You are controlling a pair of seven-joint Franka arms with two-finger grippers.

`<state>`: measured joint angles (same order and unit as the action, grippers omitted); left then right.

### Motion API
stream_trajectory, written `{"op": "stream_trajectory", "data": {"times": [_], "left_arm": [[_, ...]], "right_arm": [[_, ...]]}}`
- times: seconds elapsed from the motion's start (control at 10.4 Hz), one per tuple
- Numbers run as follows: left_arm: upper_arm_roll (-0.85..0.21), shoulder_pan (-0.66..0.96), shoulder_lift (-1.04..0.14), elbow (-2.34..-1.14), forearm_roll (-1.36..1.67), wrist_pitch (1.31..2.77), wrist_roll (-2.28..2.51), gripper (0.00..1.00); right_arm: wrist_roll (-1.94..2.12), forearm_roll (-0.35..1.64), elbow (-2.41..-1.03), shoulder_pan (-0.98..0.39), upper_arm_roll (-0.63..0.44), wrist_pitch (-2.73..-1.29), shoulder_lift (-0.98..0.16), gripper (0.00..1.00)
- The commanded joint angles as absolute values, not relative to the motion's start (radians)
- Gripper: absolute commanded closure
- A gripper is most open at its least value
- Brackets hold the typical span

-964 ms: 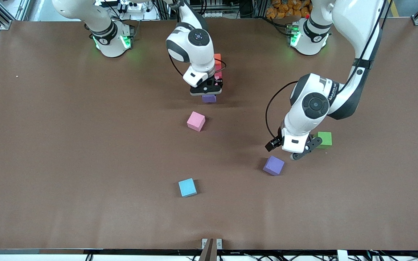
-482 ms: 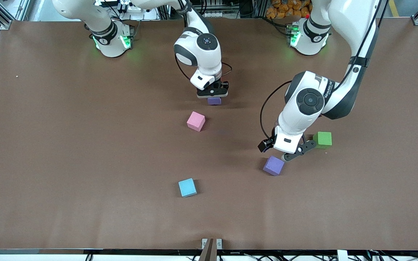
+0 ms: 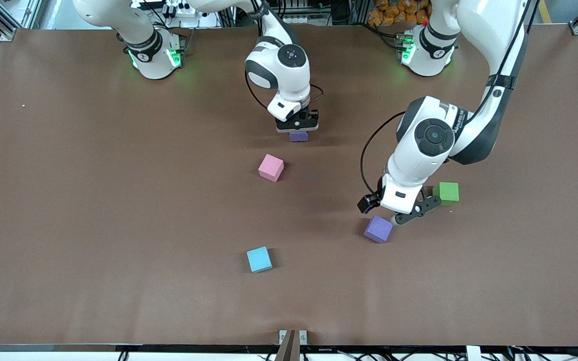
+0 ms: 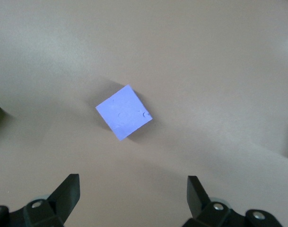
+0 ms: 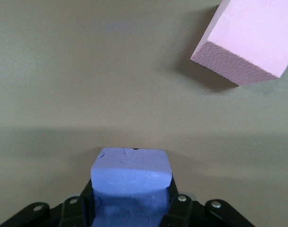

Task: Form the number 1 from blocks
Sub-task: 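Grasp the second pink block with the left gripper while the right gripper withdraws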

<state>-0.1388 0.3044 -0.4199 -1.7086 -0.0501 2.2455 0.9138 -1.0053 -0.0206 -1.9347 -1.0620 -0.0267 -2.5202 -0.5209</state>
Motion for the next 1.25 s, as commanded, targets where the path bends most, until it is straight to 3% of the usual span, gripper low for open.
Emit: {"op": "stream_trajectory", "data": {"times": [0.0,0.1,0.19,0.58,0.87,1.16], "left_arm": [[-0.127,0.314,-0.411,-1.669,-0.029,2.207,0.890,0.00],[-0.129,0.314,-0.413,-1.657,-0.023,2.207,0.890,0.00],[-0.129,0.318,-0.414,-1.648,0.006,2.207,0.890,0.00],[-0.146,0.382,-0.423,-1.614,0.012,2.210,0.725,0.00],[-0.150,0.419,-0.455,-1.614,0.011,2.239,0.482,0.00],[-0.175,0.495,-0.543,-1.614,0.011,2.409,0.376,0.00]], "right_arm": [[-1.038,-0.035,-1.940,-1.083,-0.040,-2.514,-0.525,0.39],[-1.043,-0.037,-1.945,-1.083,-0.041,-2.514,-0.525,0.16],[-1.064,-0.037,-1.947,-1.081,-0.041,-2.516,-0.520,0.00],[-1.098,-0.037,-1.994,-0.997,-0.040,-2.490,-0.404,0.00],[-1.098,-0.069,-2.147,-0.861,-0.037,-2.490,-0.248,0.00],[-1.039,-0.077,-2.240,-0.697,-0.020,-2.453,-0.127,0.00]]}}
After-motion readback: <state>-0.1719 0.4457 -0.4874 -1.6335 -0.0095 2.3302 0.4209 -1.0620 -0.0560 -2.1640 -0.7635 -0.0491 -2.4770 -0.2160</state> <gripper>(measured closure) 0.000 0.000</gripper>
